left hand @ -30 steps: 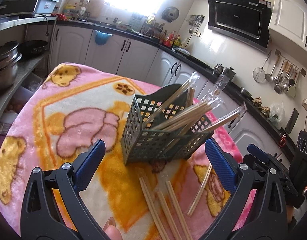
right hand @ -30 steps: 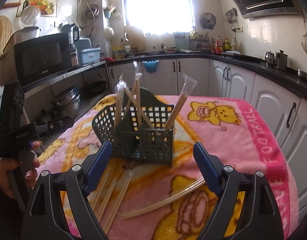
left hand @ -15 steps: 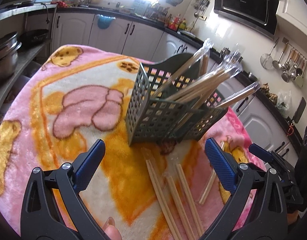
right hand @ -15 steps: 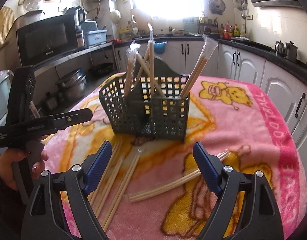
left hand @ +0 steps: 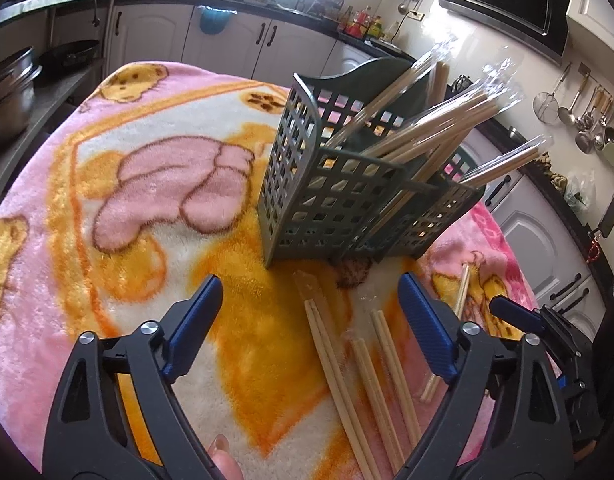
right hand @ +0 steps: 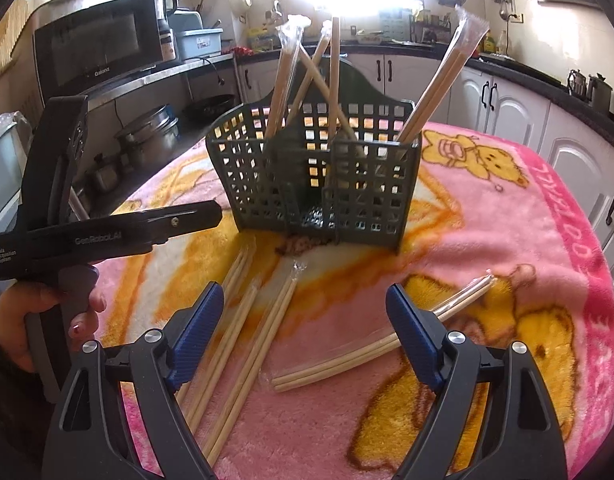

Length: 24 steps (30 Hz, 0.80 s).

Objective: Organize utensils
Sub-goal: 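Withdraw both open tools from the caddy toward the chopstick pile, then close the left tool on a chopstick while the right tool grasps another chopstick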

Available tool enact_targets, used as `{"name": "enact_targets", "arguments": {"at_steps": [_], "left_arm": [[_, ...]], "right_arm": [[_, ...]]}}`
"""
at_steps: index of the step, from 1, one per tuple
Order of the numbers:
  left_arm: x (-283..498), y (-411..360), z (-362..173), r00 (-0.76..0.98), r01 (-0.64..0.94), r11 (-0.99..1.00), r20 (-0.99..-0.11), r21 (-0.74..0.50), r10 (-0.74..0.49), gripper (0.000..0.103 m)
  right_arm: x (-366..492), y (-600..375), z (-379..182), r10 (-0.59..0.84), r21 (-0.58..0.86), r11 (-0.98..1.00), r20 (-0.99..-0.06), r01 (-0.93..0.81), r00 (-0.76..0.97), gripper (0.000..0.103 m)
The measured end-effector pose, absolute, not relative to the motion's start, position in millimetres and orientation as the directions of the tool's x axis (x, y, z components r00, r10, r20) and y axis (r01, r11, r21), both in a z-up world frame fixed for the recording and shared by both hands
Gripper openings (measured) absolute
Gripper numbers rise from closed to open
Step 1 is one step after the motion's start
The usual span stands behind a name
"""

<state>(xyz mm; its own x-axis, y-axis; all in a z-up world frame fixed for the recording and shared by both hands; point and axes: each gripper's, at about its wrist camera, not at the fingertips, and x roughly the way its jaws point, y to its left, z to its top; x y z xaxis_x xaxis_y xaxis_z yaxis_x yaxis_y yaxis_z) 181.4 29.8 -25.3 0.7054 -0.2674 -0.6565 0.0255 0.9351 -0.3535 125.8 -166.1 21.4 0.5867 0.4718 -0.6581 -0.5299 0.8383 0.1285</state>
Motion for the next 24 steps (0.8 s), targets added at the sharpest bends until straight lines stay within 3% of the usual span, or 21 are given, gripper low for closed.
{"name": "enact_targets", "arguments": {"at_steps": [10, 18, 24], "left_arm": [[195.0, 32.9, -44.2, 0.662, 0.001, 0.922, -0.690, -0.388, -0.291, 0.048], [210.0, 32.8, -56.9, 0.619, -0.011, 0.905, -0.713, -0.426, -0.328, 0.035], [219.9, 25.4, -62.6, 0.596, -0.006, 0.907, -0.729, -0.422, -0.336, 0.032]], "right_arm": [[135.9, -154.7, 6.4, 0.458, 0.133, 0.840, -0.695, -0.526, 0.554, 0.075], [150.6, -142.2, -5.2, 0.452, 0.141, 0.836, -0.723, -0.530, 0.522, 0.068], [165.6, -129.4, -17.0, 0.432, 0.137, 0.840, -0.755, -0.526, 0.493, 0.060]]}}
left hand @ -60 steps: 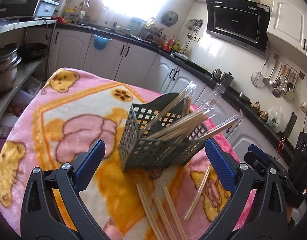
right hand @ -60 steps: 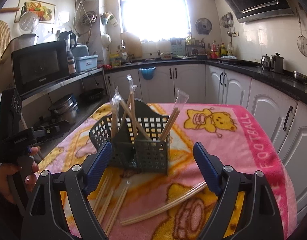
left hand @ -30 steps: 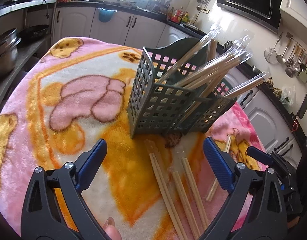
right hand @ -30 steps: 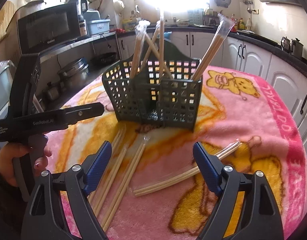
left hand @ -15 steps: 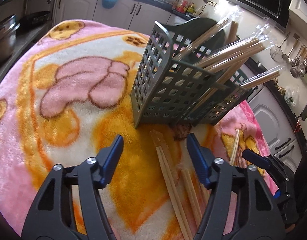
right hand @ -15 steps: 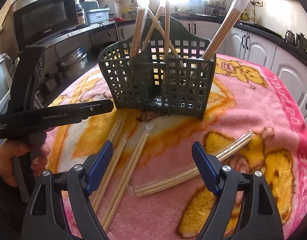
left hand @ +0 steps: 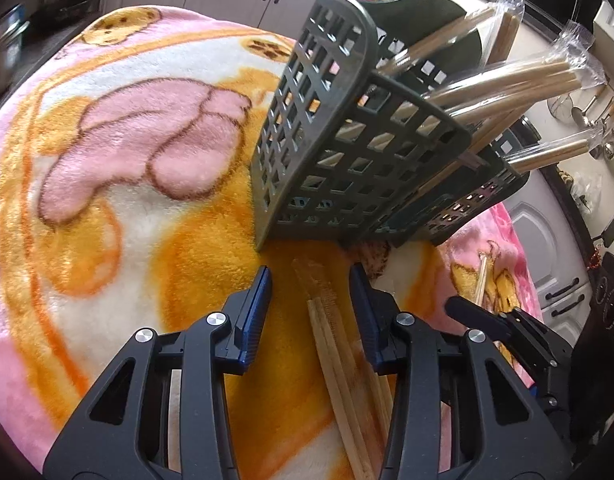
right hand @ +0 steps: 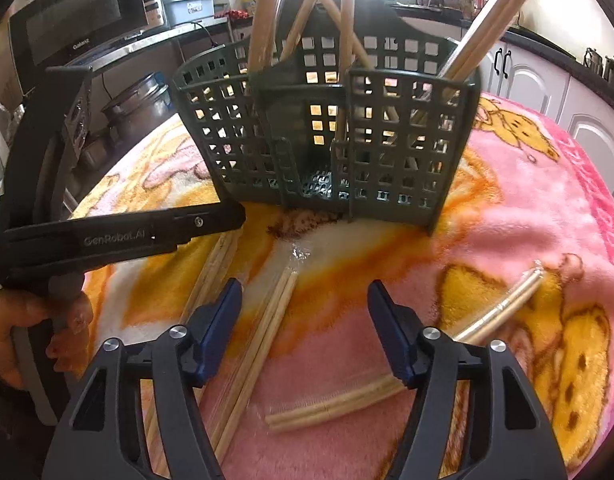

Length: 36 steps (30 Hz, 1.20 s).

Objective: Organize utensils
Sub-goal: 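Close the left tool on a chopstick while the right tool grasps another chopstick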

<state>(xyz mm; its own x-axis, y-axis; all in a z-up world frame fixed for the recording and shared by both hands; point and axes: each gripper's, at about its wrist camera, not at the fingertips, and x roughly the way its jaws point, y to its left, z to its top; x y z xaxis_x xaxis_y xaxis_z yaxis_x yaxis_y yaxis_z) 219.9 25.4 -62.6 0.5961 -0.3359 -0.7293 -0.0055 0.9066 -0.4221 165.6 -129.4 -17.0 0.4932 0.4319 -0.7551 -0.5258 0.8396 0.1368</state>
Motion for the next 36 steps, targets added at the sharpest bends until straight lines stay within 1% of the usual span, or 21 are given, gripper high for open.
{"name": "enact_targets", "arguments": {"at_steps": [6, 9, 13, 17, 20, 22, 26, 31, 36], "left_arm": [[226.7, 25.8, -67.6, 0.591, -0.014, 0.911, -0.738, -0.413, -0.325, 0.023], [226.8, 29.1, -69.6, 0.593, -0.018, 0.906, -0.734, -0.423, -0.331, 0.020], [227.1, 31.9, -71.1, 0.596, -0.022, 0.903, -0.730, -0.430, -0.333, 0.016], [226.6, 37.3, -72.4, 0.599, -0.026, 0.898, -0.726, -0.439, -0.338, 0.014], [227.5, 38.6, -72.5, 0.600, -0.026, 0.896, -0.724, -0.443, -0.340, 0.012], [227.4, 39.3, -72.7, 0.602, -0.025, 0.895, -0.722, -0.445, -0.341, 0.011], [226.3, 42.9, -74.3, 0.605, -0.030, 0.891, -0.718, -0.452, -0.344, 0.008], [222.6, 51.0, -75.2, 0.610, -0.044, 0.877, -0.708, -0.478, -0.356, 0.004], [211.5, 56.9, -68.8, 0.630, -0.056, 0.879, -0.700, -0.474, -0.337, 0.004]], "right_arm": [[178.6, -116.2, -27.2, 0.404, 0.124, 0.847, -0.782, -0.517, 0.474, 0.053], [183.8, -111.8, -30.9, 0.385, 0.112, 0.855, -0.791, -0.506, 0.476, 0.050], [189.9, -108.9, -32.6, 0.366, 0.094, 0.863, -0.793, -0.496, 0.487, 0.041], [192.8, -108.5, -33.3, 0.366, 0.099, 0.868, -0.790, -0.487, 0.491, 0.035], [194.7, -112.2, -33.2, 0.368, 0.105, 0.869, -0.788, -0.483, 0.493, 0.028], [198.6, -118.6, -31.3, 0.373, 0.115, 0.871, -0.786, -0.477, 0.492, 0.022], [200.6, -130.7, -27.8, 0.394, 0.149, 0.873, -0.778, -0.465, 0.490, 0.013], [196.7, -148.8, -18.7, 0.444, 0.218, 0.866, -0.749, -0.450, 0.491, 0.010], [186.5, -167.1, -0.8, 0.482, 0.258, 0.857, -0.709, -0.446, 0.515, 0.009]]}}
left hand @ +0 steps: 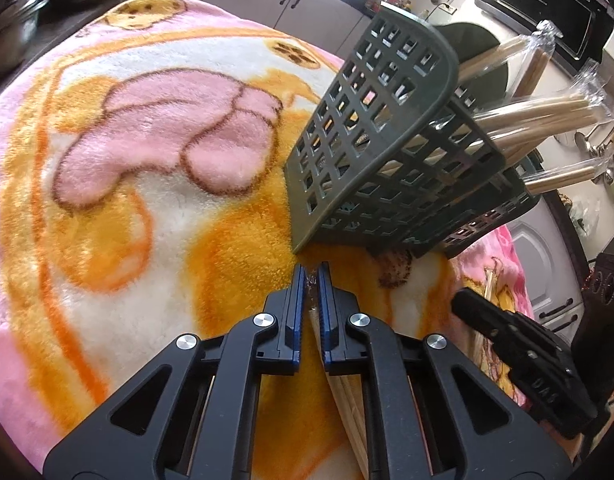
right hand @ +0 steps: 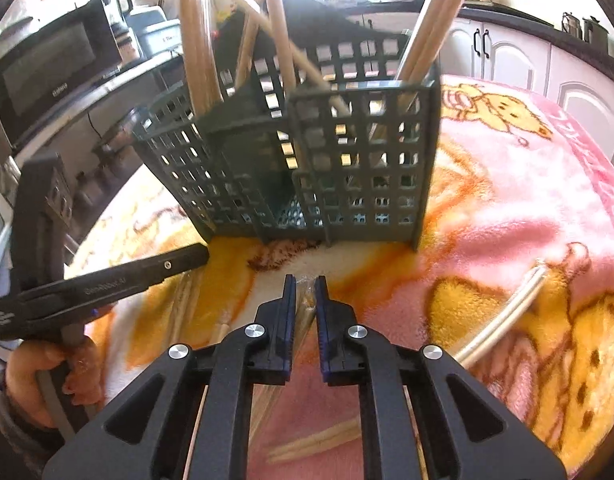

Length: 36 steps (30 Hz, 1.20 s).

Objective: Organize utensils
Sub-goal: 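Close the left tool on a chopstick while the right tool grasps another chopstick, then lift both held chopsticks and carry them above the green caddy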

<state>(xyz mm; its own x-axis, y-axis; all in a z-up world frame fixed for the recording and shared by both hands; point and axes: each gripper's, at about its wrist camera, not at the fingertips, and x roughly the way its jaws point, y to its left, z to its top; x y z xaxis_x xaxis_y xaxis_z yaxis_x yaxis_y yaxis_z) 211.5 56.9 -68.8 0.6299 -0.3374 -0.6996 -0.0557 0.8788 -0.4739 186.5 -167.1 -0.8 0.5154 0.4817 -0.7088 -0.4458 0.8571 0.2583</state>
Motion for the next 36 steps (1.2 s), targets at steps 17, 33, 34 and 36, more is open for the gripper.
{"name": "enact_targets", "arguments": {"at_steps": [17, 33, 34, 36], "left_arm": [[164.6, 67.3, -4.5, 0.757, -0.002, 0.877, -0.574, -0.480, -0.312, 0.004], [149.7, 51.5, 49.9, 0.821, 0.085, 0.885, -0.471, -0.458, -0.323, 0.004], [149.3, 49.8, 53.5, 0.824, 0.093, 0.886, -0.464, -0.455, -0.325, 0.004], [149.1, 46.9, 59.0, 0.829, 0.107, 0.888, -0.453, -0.448, -0.329, 0.004]], "right_arm": [[145.2, -190.2, 60.9, 0.565, 0.300, 0.820, -0.559, -0.488, 0.607, 0.007], [120.1, -190.9, 111.1, 0.580, 0.244, 0.812, -0.442, -0.531, 0.684, 0.006], [118.5, -191.7, 114.5, 0.580, 0.241, 0.812, -0.435, -0.532, 0.688, 0.006], [116.2, -192.4, 119.4, 0.576, 0.231, 0.815, -0.424, -0.532, 0.698, 0.006]]}}
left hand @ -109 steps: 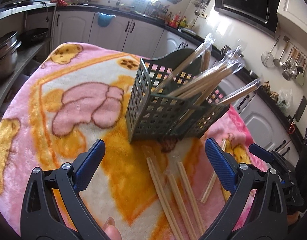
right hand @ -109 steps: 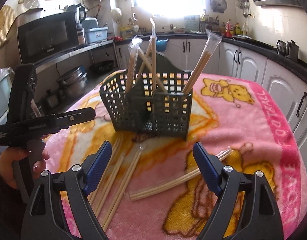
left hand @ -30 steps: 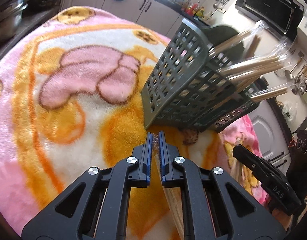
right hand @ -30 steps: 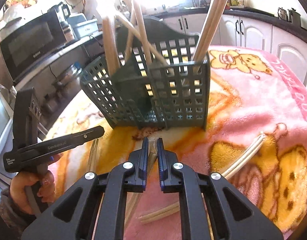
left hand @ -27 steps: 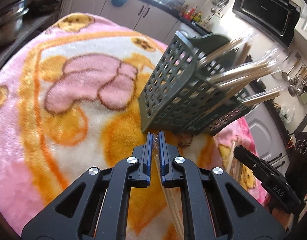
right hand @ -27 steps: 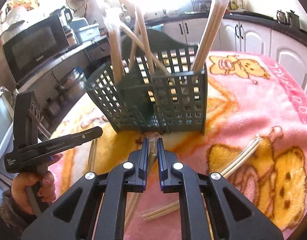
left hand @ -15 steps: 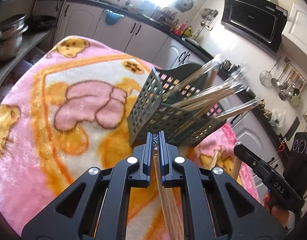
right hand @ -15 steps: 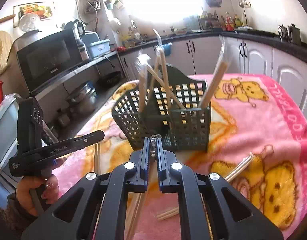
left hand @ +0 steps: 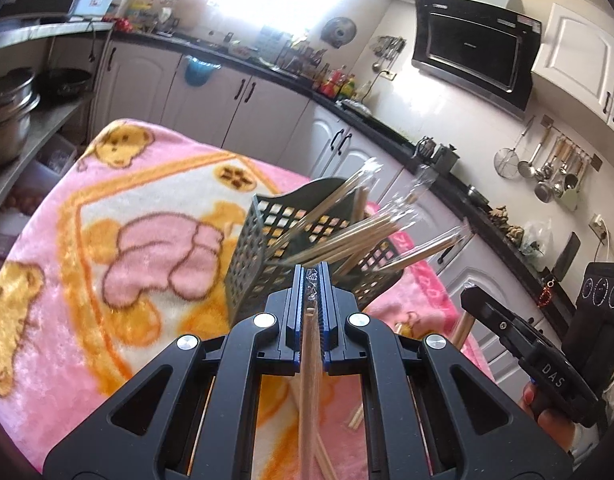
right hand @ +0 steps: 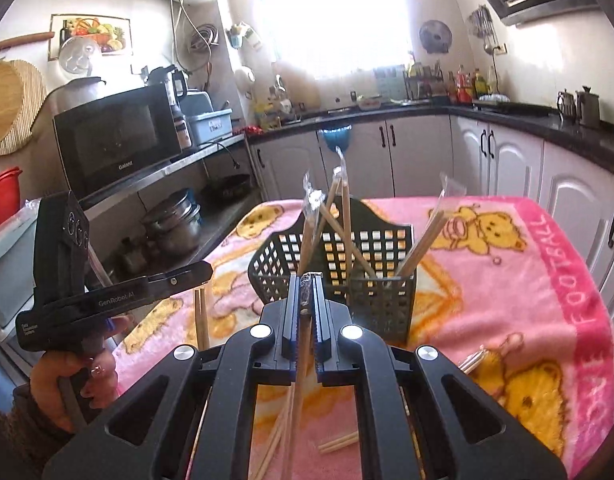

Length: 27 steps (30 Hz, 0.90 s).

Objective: Organize utensils
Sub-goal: 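Lift both held chopsticks and carry them above the green caddy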

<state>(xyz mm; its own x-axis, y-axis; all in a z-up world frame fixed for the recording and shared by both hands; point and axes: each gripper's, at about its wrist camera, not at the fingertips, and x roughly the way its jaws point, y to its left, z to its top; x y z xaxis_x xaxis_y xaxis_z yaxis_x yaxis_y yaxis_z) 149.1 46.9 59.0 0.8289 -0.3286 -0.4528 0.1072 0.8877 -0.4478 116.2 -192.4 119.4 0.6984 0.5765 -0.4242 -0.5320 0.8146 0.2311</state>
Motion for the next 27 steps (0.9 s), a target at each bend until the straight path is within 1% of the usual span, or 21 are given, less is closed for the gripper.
{"name": "enact_targets", "arguments": {"at_steps": [18, 27], "left_arm": [[146.4, 14.5, 107.6, 0.851, 0.234, 0.901, -0.371, -0.365, -0.372, 0.004], [148.3, 6.7, 137.4, 0.868, 0.282, 0.903, -0.316, -0.322, -0.384, 0.004]], "right_arm": [[110.0, -203.5, 157.9, 0.558, 0.177, 0.829, -0.322, -0.530, 0.765, 0.006], [114.3, -205.9, 187.5, 0.550, 0.144, 0.835, -0.234, -0.530, 0.802, 0.006]]}}
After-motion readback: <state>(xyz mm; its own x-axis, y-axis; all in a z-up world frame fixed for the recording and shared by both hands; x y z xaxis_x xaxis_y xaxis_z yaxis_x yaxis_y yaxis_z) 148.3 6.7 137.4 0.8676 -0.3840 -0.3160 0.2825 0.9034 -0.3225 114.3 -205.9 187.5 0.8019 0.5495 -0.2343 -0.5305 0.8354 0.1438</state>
